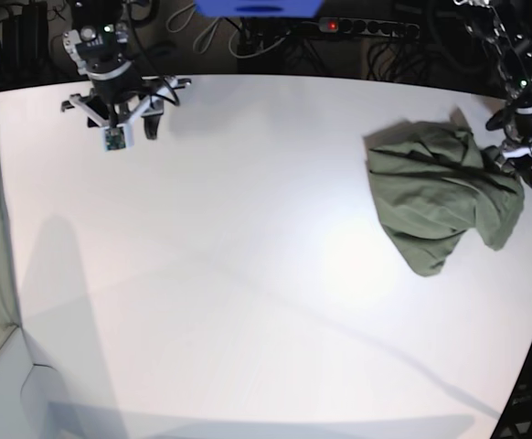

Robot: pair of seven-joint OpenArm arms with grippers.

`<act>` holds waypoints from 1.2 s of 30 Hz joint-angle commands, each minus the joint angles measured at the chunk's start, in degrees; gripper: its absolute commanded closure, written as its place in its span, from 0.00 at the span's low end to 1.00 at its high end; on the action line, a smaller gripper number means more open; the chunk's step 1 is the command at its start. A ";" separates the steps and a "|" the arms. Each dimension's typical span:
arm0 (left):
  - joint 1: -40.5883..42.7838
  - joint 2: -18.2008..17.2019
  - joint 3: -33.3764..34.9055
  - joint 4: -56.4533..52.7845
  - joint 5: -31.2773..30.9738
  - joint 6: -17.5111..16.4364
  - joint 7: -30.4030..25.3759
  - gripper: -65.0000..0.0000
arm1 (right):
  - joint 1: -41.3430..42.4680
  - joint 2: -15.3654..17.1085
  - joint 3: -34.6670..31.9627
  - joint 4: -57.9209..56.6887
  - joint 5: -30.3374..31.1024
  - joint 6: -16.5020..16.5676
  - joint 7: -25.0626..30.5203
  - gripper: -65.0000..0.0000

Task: Layout the t-shirt on the table in an organized manner, then fold the t-shirt properly
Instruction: 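Move the left gripper down onto the green t-shirt heap and grasp it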

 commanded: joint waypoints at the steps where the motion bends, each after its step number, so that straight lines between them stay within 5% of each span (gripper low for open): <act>1: -1.01 -1.55 0.32 0.20 -0.67 -0.03 -1.67 0.41 | -0.06 0.19 -0.01 0.82 -0.07 0.12 1.19 0.61; 13: -8.83 -4.10 4.62 -12.63 -0.85 -0.03 -1.67 0.42 | -0.06 0.19 0.25 0.74 -0.07 0.12 1.19 0.61; 15: -9.09 -4.28 5.59 -13.33 -0.85 -0.03 -1.67 0.48 | -0.06 0.19 0.25 0.74 -0.07 0.12 1.19 0.61; 21: -10.24 -4.28 5.94 -13.77 -0.76 -0.03 -1.67 0.86 | -0.06 0.19 0.25 0.74 -0.07 0.12 1.19 0.61; 25: -10.24 -4.28 5.94 -13.86 -0.76 -0.03 -1.67 1.00 | -0.06 0.19 0.25 0.65 -0.07 0.12 1.19 0.61; 34: -9.53 -4.19 5.77 -10.08 -1.20 0.05 -1.49 0.99 | -0.06 0.19 0.25 0.65 -0.07 0.12 1.19 0.61; 36: -8.65 -4.19 5.59 -5.77 -1.29 0.05 2.55 0.99 | -0.06 0.10 0.25 0.65 -0.07 0.12 1.19 0.61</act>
